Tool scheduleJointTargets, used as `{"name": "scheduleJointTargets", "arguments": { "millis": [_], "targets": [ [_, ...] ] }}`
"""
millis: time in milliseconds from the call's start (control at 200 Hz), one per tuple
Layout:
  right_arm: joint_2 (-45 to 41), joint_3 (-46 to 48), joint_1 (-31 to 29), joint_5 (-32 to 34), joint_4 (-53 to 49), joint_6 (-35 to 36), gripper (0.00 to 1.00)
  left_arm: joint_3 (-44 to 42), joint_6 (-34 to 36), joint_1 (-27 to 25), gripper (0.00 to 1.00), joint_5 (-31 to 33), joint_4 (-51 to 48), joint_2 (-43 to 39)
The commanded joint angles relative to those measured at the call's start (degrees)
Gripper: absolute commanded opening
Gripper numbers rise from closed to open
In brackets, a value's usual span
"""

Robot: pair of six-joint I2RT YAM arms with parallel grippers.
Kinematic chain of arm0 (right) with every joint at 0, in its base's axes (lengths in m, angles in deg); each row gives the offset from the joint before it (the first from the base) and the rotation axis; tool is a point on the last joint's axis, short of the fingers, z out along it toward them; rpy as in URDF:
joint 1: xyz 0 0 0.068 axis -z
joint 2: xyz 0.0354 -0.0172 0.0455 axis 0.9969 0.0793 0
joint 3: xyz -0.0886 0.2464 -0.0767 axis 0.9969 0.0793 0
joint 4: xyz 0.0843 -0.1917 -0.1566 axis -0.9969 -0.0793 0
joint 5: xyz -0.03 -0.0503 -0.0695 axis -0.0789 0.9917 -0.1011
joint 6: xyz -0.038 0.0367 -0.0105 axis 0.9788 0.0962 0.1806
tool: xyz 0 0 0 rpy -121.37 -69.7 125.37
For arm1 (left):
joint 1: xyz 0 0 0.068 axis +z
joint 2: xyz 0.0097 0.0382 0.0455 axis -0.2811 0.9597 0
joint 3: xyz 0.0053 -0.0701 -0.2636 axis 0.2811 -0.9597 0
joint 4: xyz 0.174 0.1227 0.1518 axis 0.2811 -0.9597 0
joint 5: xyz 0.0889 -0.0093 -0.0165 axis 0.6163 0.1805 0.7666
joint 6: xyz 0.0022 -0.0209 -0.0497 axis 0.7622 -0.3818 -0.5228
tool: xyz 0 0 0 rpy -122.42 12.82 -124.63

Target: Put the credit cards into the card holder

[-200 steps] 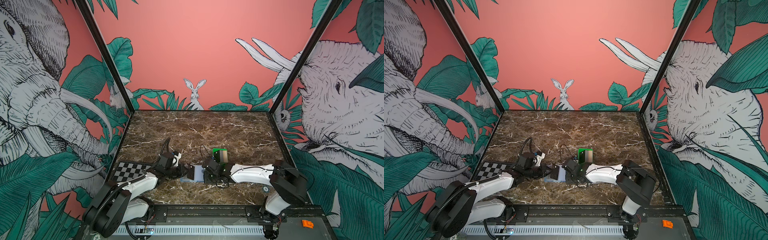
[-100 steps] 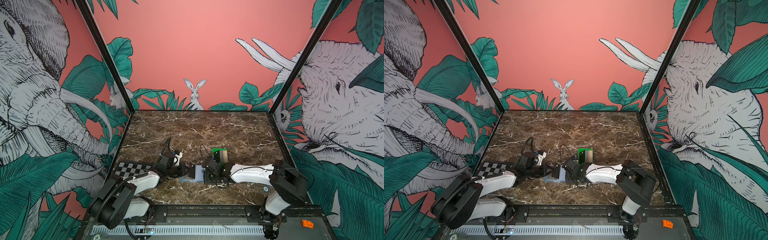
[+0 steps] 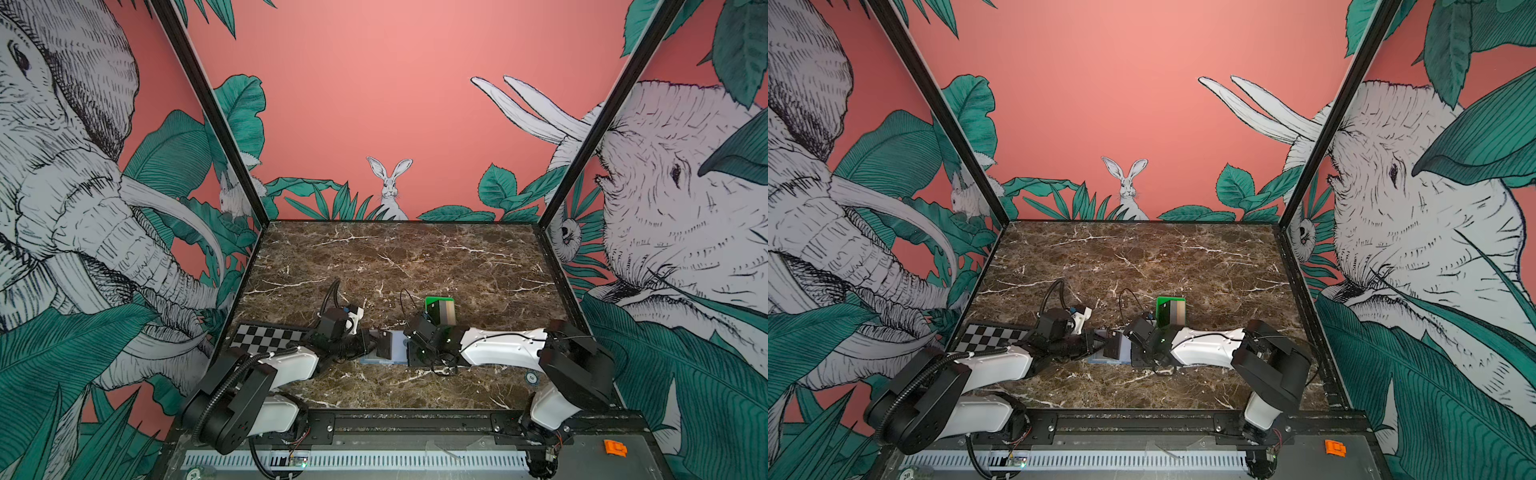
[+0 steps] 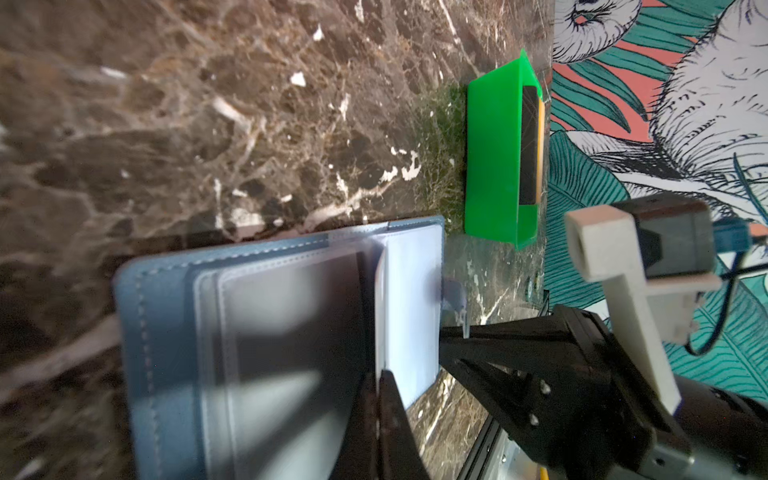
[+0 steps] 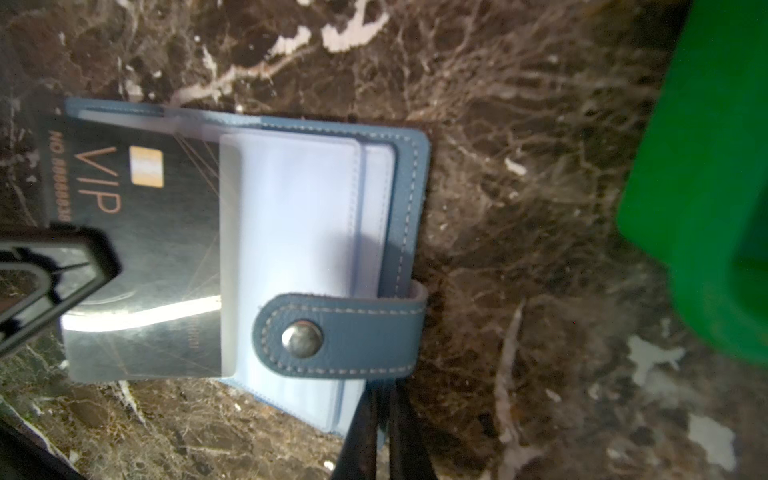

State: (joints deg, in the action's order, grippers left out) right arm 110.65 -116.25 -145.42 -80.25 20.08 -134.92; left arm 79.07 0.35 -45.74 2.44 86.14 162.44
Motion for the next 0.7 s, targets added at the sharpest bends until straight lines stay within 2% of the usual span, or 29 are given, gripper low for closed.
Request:
{"name": "scheduleJointTargets", "arguments": {
  "millis": [0,695],
  "targets": [
    [2.6,0.3,-0.2,0.7,-0.3,0.0,0.09,-1.6,-1.1,0.2,0.01,-0.4,1.4,0.9],
    [3.4,1.3,-0.2,0.2,1.7,-0.7,0.08,-1.8,-3.4,-2.2,0.11,-0.3,5.7,5.8]
  ]
}}
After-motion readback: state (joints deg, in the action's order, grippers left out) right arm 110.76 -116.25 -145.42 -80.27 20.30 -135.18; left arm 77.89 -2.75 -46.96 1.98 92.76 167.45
